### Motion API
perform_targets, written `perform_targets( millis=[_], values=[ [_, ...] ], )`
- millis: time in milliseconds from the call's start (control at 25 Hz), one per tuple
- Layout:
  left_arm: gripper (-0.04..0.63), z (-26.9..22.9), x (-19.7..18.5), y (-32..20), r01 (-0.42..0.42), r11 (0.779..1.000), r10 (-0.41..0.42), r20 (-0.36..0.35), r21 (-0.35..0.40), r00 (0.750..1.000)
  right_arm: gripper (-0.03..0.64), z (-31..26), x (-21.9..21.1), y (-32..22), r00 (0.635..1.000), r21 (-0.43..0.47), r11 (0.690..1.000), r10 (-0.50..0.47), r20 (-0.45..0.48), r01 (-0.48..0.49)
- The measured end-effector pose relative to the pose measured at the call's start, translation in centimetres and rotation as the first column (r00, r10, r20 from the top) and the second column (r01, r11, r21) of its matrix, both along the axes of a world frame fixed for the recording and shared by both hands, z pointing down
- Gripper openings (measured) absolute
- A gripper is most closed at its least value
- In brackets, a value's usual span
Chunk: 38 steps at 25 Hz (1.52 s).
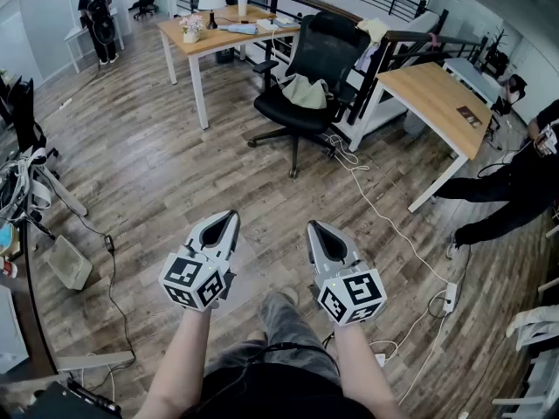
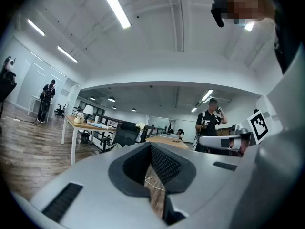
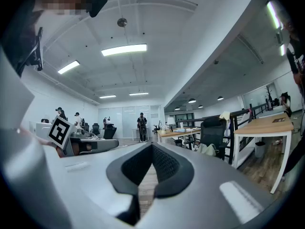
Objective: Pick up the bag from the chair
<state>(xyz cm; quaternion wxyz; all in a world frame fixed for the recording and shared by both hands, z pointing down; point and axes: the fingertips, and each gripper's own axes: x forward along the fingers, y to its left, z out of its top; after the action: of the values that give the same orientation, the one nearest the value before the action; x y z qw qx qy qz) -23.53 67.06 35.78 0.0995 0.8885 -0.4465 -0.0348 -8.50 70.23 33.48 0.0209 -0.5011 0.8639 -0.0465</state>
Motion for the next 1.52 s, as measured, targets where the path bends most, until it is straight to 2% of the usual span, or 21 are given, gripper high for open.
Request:
perform_targets(
  millis=[200,520,880,1120,1520],
  values=[
    [-0.003,-0.4,0.6,-1.0,-0.012,1.000,0.012,-0.004,0.013,1.000,0.006,-0.2,0.1,-1.3,1.000,0.011,1.000,0.003,0.000,-0.003],
    [-0.003,1.3,1.3,-3.2,-0.020,1.000,0.020,0.009,-0.018,1.000,0.006,1.4,1.7,-3.0,1.000,-0.008,1.000,0.024,0.000,-0.024],
    [-0.003,1.2,3.0,-12.2,-0.014,1.000,0.014,-0.006,-0.006,1.000,0.008,3.3,4.1,-11.1,0.999,-0.036,0.998,0.045,0.018,-0.044],
    [-0.003,0.2,3.9,-18.9,0.008,1.000,-0.009,-0.033,-0.012,0.999,0.008,2.1,5.4,-17.8,1.000,-0.036,0.999,0.024,0.009,-0.024],
    [-0.003,-0.2,5.1,-27.1,0.045,0.999,-0.045,-0.012,-0.002,0.999,0.008,2.1,6.8,-26.6,1.000,-0.053,0.998,-0.017,0.021,0.018]
  ],
)
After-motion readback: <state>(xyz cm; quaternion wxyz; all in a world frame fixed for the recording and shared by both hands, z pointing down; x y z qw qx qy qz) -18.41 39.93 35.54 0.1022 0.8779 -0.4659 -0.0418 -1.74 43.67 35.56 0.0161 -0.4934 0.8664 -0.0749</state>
